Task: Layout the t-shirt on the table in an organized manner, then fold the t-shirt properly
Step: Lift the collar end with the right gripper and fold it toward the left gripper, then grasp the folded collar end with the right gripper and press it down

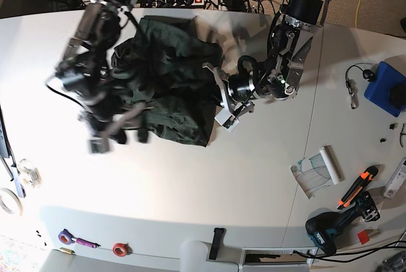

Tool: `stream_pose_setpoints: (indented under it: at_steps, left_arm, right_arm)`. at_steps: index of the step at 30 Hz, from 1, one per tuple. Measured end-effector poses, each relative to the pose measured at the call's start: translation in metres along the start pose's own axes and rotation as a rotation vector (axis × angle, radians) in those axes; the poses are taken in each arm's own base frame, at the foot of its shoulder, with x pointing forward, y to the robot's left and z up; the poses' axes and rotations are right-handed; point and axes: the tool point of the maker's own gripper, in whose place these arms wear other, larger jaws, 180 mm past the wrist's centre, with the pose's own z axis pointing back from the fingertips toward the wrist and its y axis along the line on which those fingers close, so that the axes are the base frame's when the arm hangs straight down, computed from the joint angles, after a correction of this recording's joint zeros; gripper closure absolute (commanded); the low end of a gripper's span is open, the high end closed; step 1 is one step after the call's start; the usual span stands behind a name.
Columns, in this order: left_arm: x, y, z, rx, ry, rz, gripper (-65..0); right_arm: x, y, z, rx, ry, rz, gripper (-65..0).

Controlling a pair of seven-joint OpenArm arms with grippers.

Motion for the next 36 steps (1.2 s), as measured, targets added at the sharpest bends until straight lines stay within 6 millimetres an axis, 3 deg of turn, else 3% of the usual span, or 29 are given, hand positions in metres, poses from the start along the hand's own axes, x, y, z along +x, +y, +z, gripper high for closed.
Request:
stream_pose_setpoints:
  at_steps: [5,10,16,19,27,36]
  left_arm:
    - [0.000,0.000,0.000,0.000,0.000,0.000,0.0]
    - [0.000,0.000,0.000,0.000,-0.002,0.000,0.0]
    - [0.000,0.000,0.000,0.000,-0.002,0.000,0.0]
    - [0.001,-0.001,0.000,-0.008,-0.007,0.009,0.0]
    - [0.001,-0.002,0.000,-0.013,-0.008,0.009,0.0]
    - [0.001,-0.002,0.000,-0.013,-0.009,0.010,0.0]
  right_arm:
    - [-0.025,-0.043,0.037,-0.034,-0.031,-0.199,-31.7]
    - [-0.069,-0.055,0.079,-0.009,-0.015,-0.336,-31.7]
    - [-0.089,-0.076,0.106,-0.084,-0.011,-0.391,-31.7]
    - [-0.087,-0.080,0.102,-0.078,-0.037,-0.412,-31.7]
    - [-0.123,-0.093,0.058,0.010,0.001,-0.648,-31.7]
    - [-0.109,-0.096,0.033,0.062,-0.039,-0.689,-31.7]
